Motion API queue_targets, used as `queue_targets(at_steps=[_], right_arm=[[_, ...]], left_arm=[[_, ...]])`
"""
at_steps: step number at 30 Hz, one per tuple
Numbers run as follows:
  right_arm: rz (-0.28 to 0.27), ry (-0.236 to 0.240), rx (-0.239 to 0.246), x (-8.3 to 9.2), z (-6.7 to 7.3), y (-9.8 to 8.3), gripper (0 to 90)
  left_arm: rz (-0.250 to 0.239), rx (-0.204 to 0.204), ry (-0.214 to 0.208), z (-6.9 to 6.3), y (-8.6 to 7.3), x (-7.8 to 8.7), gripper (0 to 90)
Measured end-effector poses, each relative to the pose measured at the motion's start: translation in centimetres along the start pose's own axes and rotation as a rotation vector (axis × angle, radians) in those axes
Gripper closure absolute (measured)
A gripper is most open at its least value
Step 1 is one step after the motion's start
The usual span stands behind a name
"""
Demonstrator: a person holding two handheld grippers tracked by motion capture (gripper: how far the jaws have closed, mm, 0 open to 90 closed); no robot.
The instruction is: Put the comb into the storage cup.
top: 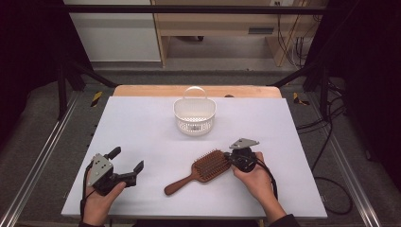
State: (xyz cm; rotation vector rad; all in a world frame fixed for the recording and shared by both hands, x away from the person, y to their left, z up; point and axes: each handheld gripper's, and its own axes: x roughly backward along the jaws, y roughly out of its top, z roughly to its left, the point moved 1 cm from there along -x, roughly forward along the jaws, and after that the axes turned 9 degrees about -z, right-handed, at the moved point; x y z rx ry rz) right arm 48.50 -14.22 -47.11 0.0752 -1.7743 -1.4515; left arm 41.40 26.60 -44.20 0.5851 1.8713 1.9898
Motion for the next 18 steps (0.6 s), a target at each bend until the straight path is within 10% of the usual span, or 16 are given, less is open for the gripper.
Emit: queue_targets(at_steps=[18], right_arm=[[-0.011, 0.102, 0.041, -0.9, 5.1, 0.4, 90.0]], left_arm=[[0.019, -0.011, -0.015, -0.3, -0.1, -0.2, 4.1]])
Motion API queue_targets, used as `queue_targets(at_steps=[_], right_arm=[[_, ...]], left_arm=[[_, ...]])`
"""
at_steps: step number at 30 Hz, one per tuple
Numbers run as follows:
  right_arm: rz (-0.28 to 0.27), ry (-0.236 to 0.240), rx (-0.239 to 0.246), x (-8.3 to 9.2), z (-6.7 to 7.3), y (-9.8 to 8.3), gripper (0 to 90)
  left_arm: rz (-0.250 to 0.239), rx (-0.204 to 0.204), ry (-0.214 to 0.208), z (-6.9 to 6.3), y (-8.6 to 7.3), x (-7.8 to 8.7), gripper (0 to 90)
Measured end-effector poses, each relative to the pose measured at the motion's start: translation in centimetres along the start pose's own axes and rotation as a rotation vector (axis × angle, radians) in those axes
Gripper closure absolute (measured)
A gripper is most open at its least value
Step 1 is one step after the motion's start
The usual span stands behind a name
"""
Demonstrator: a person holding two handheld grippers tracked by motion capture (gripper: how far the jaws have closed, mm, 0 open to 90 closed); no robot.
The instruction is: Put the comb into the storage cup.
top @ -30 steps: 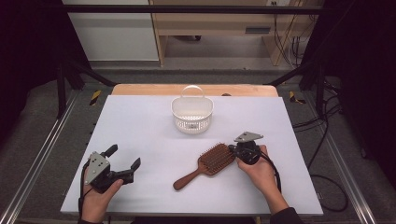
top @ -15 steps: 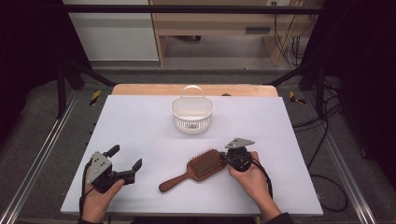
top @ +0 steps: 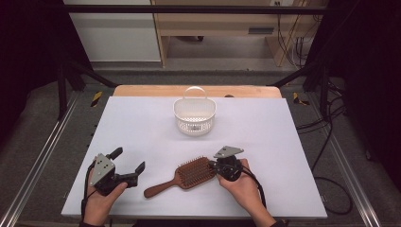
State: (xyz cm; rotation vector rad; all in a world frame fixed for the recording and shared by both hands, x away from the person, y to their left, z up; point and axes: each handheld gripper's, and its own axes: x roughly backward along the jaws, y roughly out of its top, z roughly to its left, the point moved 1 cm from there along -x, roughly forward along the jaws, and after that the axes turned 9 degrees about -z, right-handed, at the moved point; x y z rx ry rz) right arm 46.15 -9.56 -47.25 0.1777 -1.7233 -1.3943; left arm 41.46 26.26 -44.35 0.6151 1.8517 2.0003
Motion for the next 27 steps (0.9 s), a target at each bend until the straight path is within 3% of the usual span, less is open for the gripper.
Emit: queue_targets(at_steps=[3, 8, 14, 17, 23, 27], right_arm=[[-0.016, 0.028, 0.021, -0.7, 1.2, 0.2, 90.0], [-0.028, 0.027, 0.041, -1.0, 1.6, 0.3, 90.0], [-0.058, 0.017, 0.023, -0.2, 0.8, 0.4, 88.4], [-0.107, 0.004, 0.011, 0.9, -0.1, 0.7, 85.7], [-0.272, -0.032, 0.015, 4.5, -2.0, 1.0, 61.8], [-0.384, -0.112, 0.007, 7.5, -3.6, 0.7, 41.2]], left_arm=[[0.004, -0.005, -0.004, -0.1, 0.0, 0.0, 4.1], [0.011, -0.014, -0.008, -0.2, 0.0, -0.1, 4.1], [0.02, -0.011, -0.034, -0.6, 0.2, 0.1, 4.0], [0.043, -0.022, -0.054, -0.9, 0.3, 0.2, 3.8], [0.079, -0.033, -0.096, -1.7, 1.0, 0.4, 3.0], [0.104, -0.053, -0.122, -2.6, 2.1, 0.5, 2.4]])
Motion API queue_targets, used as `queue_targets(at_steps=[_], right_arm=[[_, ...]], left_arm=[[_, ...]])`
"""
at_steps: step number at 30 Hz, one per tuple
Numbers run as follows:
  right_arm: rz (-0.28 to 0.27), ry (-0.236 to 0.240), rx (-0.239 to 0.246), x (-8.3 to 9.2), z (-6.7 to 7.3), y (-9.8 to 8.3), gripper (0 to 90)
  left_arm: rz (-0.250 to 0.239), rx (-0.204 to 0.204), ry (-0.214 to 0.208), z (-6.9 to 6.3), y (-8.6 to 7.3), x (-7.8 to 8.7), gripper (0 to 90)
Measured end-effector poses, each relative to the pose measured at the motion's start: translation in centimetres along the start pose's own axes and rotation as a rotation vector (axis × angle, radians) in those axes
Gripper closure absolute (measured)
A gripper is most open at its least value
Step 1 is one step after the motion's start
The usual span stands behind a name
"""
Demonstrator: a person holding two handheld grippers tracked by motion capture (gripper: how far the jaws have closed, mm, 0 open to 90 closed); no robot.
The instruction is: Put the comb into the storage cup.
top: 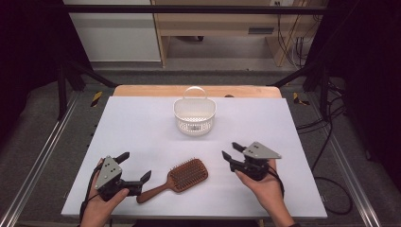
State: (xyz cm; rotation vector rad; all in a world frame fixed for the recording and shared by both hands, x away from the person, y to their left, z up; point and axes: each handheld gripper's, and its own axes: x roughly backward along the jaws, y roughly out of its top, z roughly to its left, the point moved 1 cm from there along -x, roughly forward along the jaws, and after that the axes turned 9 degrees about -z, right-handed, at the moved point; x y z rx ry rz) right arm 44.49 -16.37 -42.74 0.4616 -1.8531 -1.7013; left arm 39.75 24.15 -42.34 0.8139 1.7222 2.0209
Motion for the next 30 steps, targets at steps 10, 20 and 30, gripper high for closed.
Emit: queue_targets(at_steps=[10, 20, 30], right_arm=[[-0.065, -0.132, 0.004, 4.3, -4.1, -1.2, 9.7], [-0.083, -0.134, -0.011, 4.5, -5.3, -2.0, 9.3], [-0.06, -0.148, -0.011, 4.4, -5.5, -2.3, 9.3]], left_arm=[[0.153, -0.084, -0.121, -2.0, 5.9, -3.5, 3.5], [0.309, -0.064, -0.131, -2.6, 2.9, -5.0, 6.3], [0.434, -0.062, -0.175, -2.8, 1.0, -5.4, 6.1]])
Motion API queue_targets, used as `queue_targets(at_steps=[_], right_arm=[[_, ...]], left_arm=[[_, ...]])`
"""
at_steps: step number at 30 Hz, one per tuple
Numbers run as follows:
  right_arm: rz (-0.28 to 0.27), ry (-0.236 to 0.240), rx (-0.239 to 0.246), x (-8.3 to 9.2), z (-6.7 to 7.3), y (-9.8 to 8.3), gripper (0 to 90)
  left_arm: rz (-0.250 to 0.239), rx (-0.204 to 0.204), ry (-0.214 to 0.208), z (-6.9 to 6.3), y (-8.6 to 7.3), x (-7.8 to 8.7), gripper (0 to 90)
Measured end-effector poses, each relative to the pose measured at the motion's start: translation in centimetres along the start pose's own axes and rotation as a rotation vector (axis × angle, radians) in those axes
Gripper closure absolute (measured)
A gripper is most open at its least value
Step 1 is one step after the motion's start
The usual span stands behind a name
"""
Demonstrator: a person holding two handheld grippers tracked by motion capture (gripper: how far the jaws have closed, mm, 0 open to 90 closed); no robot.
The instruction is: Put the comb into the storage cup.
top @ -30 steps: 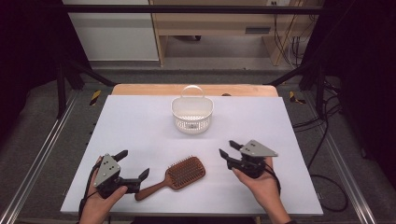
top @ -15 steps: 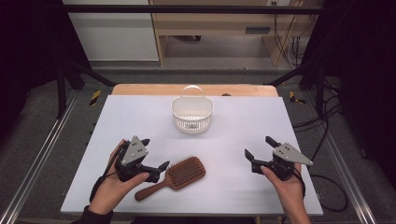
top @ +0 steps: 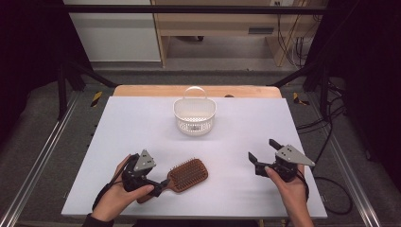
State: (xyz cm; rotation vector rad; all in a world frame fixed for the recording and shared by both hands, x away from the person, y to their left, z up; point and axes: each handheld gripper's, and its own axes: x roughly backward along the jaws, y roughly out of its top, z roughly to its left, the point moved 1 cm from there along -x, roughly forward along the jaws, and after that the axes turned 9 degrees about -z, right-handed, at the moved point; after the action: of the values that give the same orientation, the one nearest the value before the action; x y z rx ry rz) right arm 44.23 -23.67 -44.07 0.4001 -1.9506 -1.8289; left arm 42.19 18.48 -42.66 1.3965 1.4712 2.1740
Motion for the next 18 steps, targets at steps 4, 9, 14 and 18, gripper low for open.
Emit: queue_targets(at_steps=[4, 9, 14, 18], right_arm=[[0.009, -0.002, 0.003, -0.05, -0.02, -0.07, 9.2], [0.016, 0.001, 0.01, -0.13, 0.1, -0.11, 9.0], [0.027, 0.001, 0.026, -0.23, 0.16, -0.2, 8.9], [0.034, 0.005, 0.029, -0.28, 0.31, -0.23, 8.8]], left_arm=[[0.044, -0.013, -0.013, -0.11, -0.5, -0.5, 7.8], [0.065, -0.005, -0.009, 0.02, -0.78, -0.65, 8.4], [0.065, 0.003, 0.0, 0.21, -0.9, -0.57, 9.6], [0.071, 0.007, -0.008, 0.19, -0.97, -0.66, 12.0]])
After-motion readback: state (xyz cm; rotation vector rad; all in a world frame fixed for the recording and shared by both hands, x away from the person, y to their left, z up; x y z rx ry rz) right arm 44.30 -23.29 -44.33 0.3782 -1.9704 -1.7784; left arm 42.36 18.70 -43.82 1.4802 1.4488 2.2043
